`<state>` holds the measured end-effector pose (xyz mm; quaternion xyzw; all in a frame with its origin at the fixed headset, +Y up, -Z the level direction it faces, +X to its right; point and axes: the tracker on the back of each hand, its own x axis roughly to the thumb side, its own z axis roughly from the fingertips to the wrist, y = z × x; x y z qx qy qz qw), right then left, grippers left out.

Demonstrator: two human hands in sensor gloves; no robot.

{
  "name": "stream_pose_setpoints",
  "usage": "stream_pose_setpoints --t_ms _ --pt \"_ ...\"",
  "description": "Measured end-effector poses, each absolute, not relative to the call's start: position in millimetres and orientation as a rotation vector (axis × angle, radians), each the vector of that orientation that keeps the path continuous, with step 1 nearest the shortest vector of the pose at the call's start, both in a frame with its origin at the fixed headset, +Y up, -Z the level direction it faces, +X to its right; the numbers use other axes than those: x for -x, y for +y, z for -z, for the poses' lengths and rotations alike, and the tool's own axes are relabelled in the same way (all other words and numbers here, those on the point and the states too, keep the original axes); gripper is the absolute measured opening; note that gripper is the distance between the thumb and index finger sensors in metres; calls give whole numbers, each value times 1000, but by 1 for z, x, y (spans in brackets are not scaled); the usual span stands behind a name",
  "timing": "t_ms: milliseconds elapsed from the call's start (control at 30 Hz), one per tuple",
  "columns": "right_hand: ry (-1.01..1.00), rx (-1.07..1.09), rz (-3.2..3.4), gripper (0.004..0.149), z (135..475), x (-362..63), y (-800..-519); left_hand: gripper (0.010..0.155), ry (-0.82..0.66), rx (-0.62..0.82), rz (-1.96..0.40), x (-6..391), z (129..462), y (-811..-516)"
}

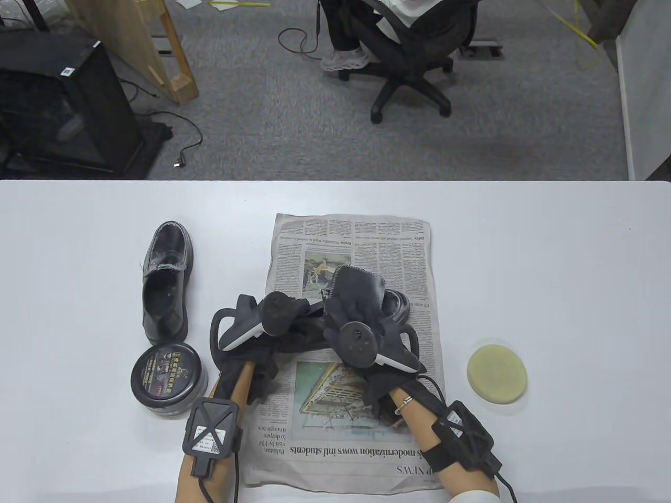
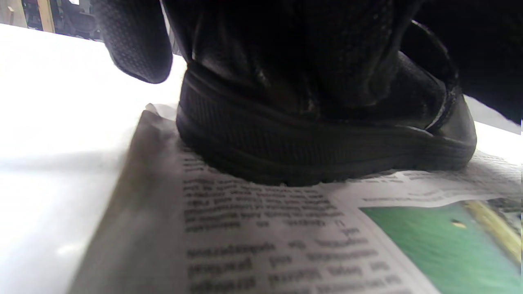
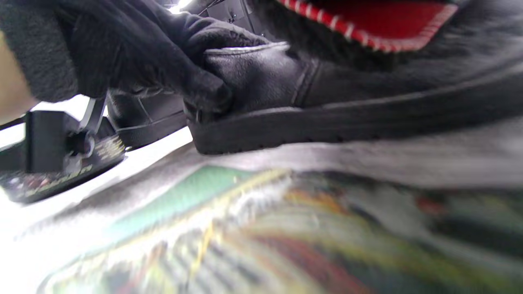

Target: Dip and apply leather care cream with polishing sponge on shoes

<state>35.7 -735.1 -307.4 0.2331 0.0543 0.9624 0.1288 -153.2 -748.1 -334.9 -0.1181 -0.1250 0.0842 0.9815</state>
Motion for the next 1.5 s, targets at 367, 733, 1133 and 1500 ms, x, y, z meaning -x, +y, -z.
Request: stream_pose_setpoints --t_ms 367,733,1133,1500 --pt "315 -265 -2960 64 352 -91 -750 74 -223 236 -202 154 333 -750" --pt "229 -579 -2907 64 286 -84 -759 72 -228 245 -198 153 331 -750" --pt "257 -459 -2756 62 335 -47 -743 72 -195 304 -243 155 334 -751" --pt "300 -300 -2913 62 330 -109 -758 74 -182 295 -264 155 332 -752"
